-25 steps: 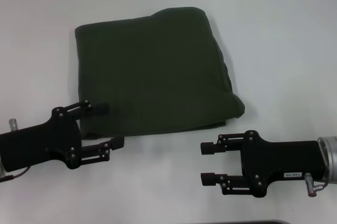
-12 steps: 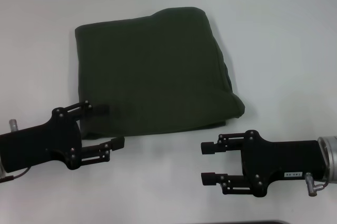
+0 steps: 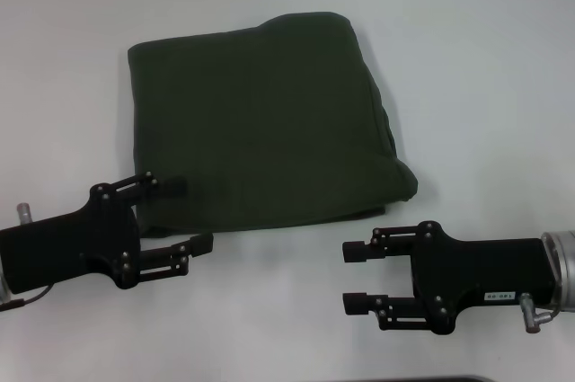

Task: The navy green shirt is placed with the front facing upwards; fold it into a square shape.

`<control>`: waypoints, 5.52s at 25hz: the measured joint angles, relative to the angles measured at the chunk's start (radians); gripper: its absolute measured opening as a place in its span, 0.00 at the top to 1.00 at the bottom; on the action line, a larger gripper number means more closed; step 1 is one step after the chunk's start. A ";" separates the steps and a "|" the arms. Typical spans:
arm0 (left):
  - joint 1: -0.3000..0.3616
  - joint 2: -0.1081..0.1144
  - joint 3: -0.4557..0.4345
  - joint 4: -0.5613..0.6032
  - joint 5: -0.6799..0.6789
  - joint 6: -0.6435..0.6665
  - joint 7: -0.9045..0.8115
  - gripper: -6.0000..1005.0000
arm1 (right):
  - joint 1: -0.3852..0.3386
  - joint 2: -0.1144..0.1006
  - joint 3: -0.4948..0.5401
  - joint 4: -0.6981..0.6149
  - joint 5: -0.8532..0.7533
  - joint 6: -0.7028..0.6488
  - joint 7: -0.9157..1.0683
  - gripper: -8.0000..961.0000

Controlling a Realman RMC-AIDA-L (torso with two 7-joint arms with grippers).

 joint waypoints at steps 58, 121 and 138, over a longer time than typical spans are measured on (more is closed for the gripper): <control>-0.017 0.000 0.001 -0.012 0.000 -0.017 0.008 0.18 | 0.034 0.000 0.000 0.000 0.000 0.027 0.028 0.35; -0.022 0.002 0.001 -0.012 0.000 -0.007 0.009 0.18 | 0.046 0.002 0.030 -0.002 0.040 0.071 0.013 0.35; -0.020 0.000 0.001 -0.012 0.000 -0.006 0.009 0.18 | 0.046 0.002 0.026 -0.002 0.039 0.070 0.018 0.35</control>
